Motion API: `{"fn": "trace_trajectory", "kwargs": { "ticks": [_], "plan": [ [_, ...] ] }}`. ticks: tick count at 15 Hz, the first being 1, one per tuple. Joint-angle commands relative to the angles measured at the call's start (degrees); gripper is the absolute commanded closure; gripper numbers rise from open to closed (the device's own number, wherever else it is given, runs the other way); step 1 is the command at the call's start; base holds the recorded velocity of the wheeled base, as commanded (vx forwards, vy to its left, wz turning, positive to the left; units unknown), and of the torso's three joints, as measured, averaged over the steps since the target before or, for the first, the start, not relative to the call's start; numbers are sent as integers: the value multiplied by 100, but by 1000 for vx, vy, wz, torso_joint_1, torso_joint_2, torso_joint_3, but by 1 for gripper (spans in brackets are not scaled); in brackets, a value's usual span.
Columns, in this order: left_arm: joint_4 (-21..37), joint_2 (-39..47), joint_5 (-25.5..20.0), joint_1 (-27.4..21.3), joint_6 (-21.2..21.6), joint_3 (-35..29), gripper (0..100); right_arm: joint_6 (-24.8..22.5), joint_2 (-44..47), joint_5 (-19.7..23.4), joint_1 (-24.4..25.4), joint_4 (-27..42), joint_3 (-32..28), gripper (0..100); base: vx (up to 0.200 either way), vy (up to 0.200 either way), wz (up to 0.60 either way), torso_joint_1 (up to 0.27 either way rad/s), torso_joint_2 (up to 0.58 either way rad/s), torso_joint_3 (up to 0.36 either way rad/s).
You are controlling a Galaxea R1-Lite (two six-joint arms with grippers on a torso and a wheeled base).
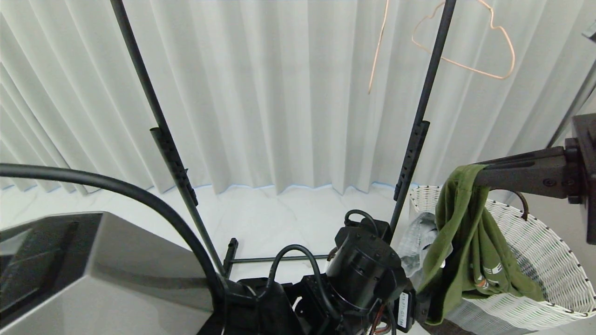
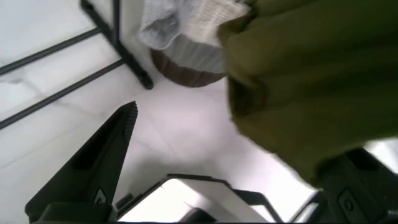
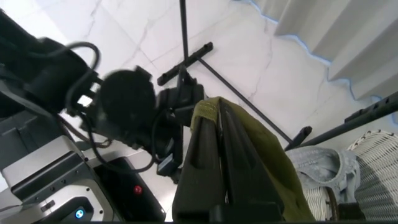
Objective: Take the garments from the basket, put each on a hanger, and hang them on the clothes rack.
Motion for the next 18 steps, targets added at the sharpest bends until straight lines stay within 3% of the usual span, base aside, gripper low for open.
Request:
{"fn": "trace_trajectory", "kwargs": {
  "ticks": [1,4,5,9,11,15,18],
  "plan": [
    [-1,219,39,11,7,9,0,-4,-76,3,0,8,7,100,0,0,0,0,0,0],
    [-1,175,171,3,7,184,0,-4,-103,-5,0,8,24,100,0,0,0,0,0,0],
    [-1,148,233,3,7,255,100,-4,-103,-5,0,8,33,100,0,0,0,0,0,0],
    [-282,-625,1164,-164,43,668,100,-22,-112,-287,-18,-18,156,100,0,0,0,0,0,0],
    [-133,-1689,1147,-120,69,782,100,-57,-103,-366,-18,-53,183,100,0,0,0,0,0,0],
    [2390,-4132,804,-77,69,501,100,-277,-103,-515,-18,-317,209,100,0,0,0,0,0,0],
    [3893,-5002,699,-68,289,140,100,-400,-226,-691,0,-326,464,100,0,0,0,0,0,0]
  ]
}}
